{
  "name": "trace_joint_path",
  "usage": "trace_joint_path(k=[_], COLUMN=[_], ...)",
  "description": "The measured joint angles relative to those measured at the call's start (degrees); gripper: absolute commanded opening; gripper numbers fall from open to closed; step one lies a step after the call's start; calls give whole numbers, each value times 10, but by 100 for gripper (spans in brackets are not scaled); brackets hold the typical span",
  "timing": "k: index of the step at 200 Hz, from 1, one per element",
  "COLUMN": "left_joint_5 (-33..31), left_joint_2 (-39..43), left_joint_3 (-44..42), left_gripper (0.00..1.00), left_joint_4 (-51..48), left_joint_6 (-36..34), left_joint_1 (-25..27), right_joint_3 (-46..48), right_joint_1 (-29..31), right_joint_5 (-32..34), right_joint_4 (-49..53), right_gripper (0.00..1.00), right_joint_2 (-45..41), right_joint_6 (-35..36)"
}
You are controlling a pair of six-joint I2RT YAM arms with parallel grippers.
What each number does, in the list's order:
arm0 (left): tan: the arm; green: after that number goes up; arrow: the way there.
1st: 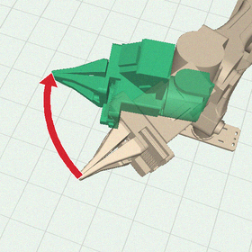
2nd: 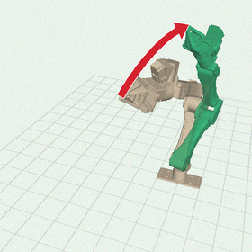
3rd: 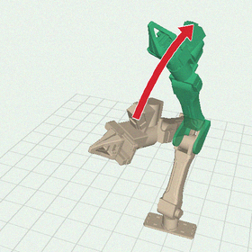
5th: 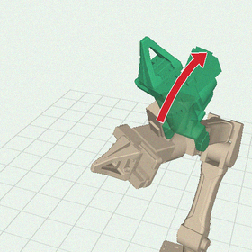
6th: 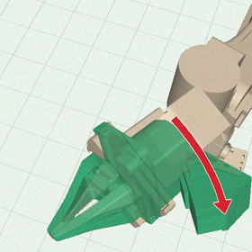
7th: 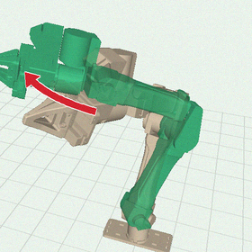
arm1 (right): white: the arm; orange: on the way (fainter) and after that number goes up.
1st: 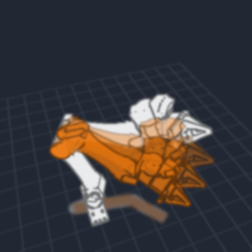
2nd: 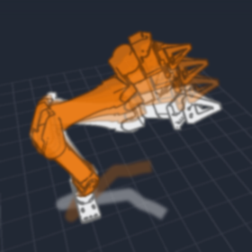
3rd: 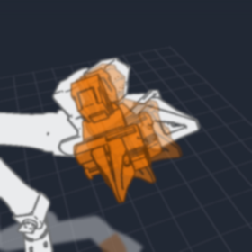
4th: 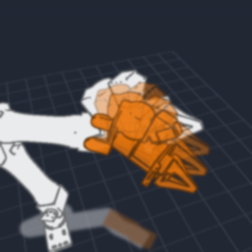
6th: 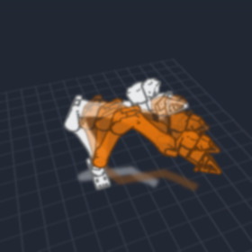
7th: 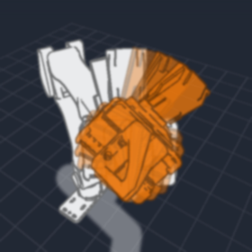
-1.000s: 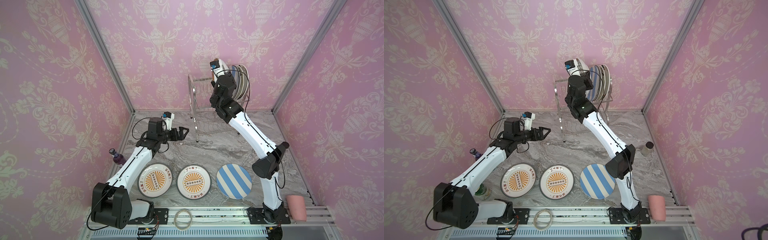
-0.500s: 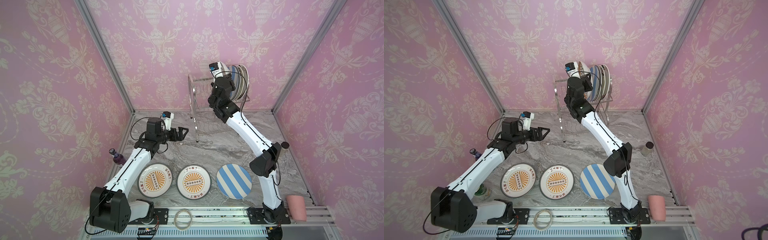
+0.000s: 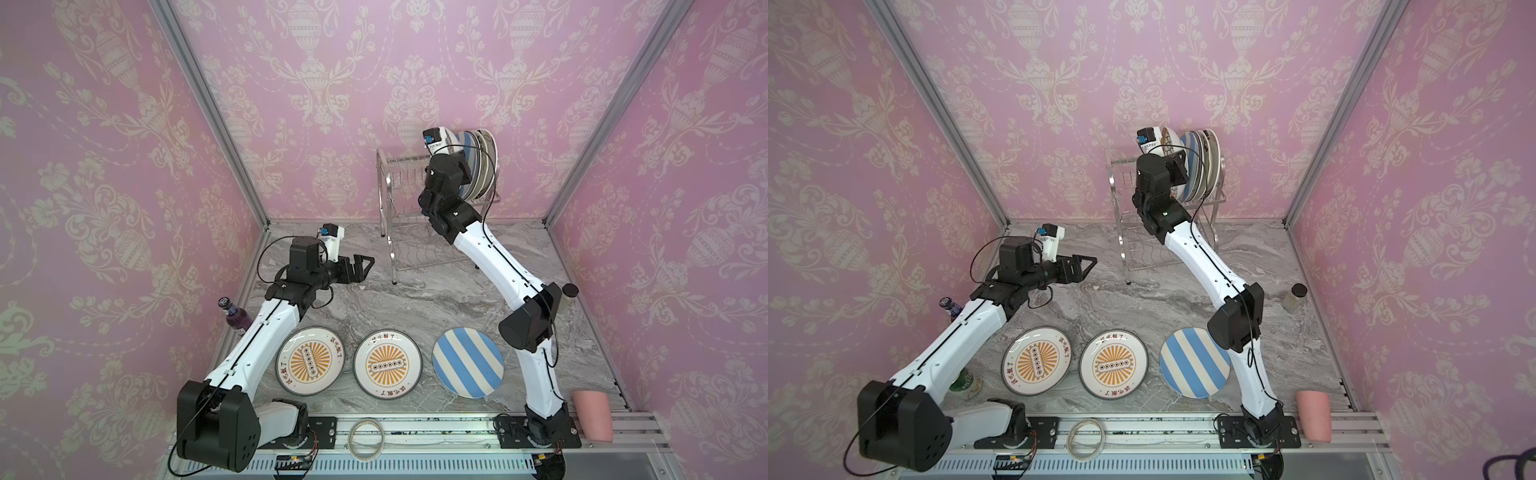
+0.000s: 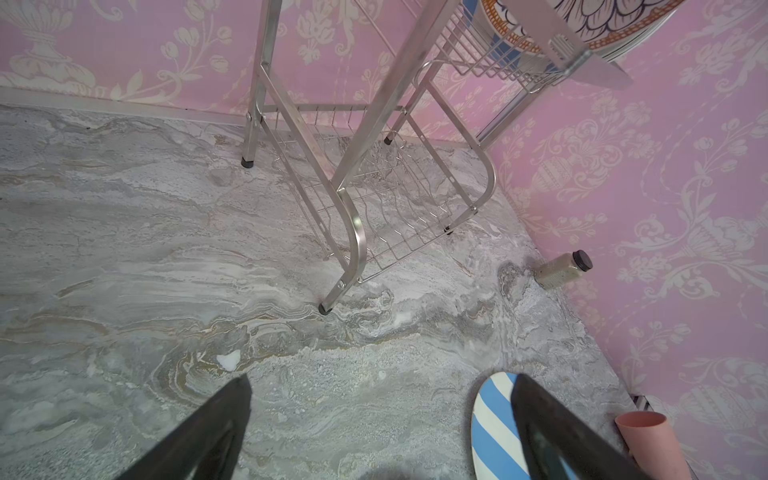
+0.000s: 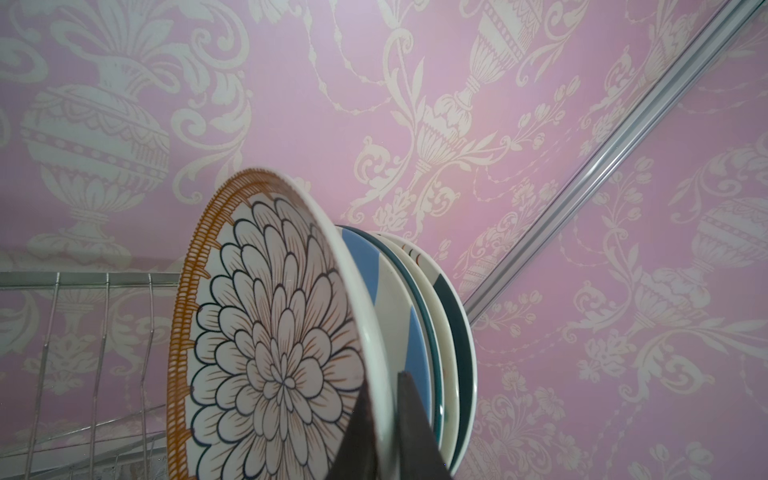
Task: Load the plates into the dish rack
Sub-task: 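Lower the flower plate into the rack slot with the right gripper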
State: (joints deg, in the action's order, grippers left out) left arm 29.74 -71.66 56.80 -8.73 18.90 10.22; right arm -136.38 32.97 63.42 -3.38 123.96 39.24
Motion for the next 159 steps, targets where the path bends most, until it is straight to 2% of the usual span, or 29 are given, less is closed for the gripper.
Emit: trace_joint_path(k=[79, 99, 121, 140, 159], left_joint_5=[0, 0, 0, 0, 0], left_joint_2=[4, 4, 5, 7, 8], left_joint_3=[0, -1, -2, -5, -5], left_gripper=[99, 99, 99, 99, 99], left_joint_4=[-1, -2, -3, -4, -4], left_joint_6=[-4, -6, -10, -12, -12], left_joint_1=[-3, -4, -4, -4, -4], right_joint_3=[0, 0, -1, -5, -6], right_joint_1=[-4, -4, -4, -4, -4], right_joint_5=[-6, -5, -5, -5, -6], right_joint_4=[25, 27, 23, 19, 14], right_gripper=[0, 9, 24, 27, 36], right_joint_2=[7, 11, 15, 15, 15], right_joint_6=[-38, -44, -50, -50, -50])
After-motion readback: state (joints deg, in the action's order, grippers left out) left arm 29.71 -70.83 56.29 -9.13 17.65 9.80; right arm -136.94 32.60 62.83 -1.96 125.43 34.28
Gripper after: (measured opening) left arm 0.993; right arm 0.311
